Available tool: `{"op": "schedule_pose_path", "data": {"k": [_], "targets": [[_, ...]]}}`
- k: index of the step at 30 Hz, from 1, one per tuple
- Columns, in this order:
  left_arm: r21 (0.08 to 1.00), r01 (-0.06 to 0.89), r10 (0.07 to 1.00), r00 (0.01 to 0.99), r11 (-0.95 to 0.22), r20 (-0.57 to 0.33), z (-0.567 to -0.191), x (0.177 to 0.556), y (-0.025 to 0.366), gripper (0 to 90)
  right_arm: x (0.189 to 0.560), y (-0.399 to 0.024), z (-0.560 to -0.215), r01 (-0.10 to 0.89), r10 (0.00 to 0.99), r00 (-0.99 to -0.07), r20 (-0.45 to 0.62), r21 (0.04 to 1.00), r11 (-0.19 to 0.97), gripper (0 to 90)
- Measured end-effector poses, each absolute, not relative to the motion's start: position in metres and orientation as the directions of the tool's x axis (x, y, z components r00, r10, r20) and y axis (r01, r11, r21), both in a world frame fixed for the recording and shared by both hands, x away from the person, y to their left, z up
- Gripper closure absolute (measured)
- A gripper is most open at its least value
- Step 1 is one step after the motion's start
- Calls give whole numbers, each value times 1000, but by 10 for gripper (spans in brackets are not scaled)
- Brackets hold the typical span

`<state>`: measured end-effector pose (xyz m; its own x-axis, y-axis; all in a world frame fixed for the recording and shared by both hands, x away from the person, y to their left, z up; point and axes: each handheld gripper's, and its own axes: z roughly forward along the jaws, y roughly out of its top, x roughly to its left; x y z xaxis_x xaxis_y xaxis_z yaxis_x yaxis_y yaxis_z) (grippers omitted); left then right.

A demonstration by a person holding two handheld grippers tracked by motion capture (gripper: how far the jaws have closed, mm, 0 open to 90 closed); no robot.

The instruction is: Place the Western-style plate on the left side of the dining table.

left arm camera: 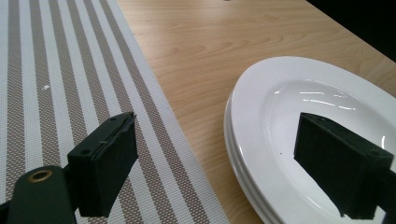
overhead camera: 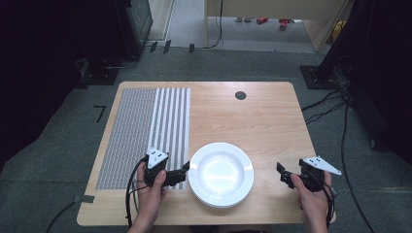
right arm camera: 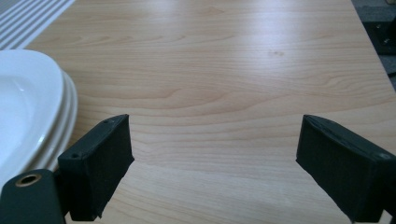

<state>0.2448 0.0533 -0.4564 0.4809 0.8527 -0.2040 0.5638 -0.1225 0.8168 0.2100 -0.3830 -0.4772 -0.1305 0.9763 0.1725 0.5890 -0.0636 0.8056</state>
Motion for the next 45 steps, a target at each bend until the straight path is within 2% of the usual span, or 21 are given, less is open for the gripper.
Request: {"op": "schedule_pose_path", "data": {"k": [13, 31, 38, 45], "targets": [[805, 574, 841, 502, -150, -202, -457, 241, 43, 136, 208, -354, -467, 569, 958, -186, 218, 819, -76, 143], [790, 581, 814, 546, -195, -200, -462, 235, 27, 136, 206, -318, -466, 575, 938, -270, 215, 818, -22, 169], [785, 584, 806, 556, -206, -202, -464, 233, 22, 136, 206, -307, -466, 576, 928, -293, 228, 817, -19, 221], [766, 613, 829, 520, -193, -207, -466, 235, 21, 147, 206, -296, -467, 581, 914, -313, 259, 813, -31, 381]]}}
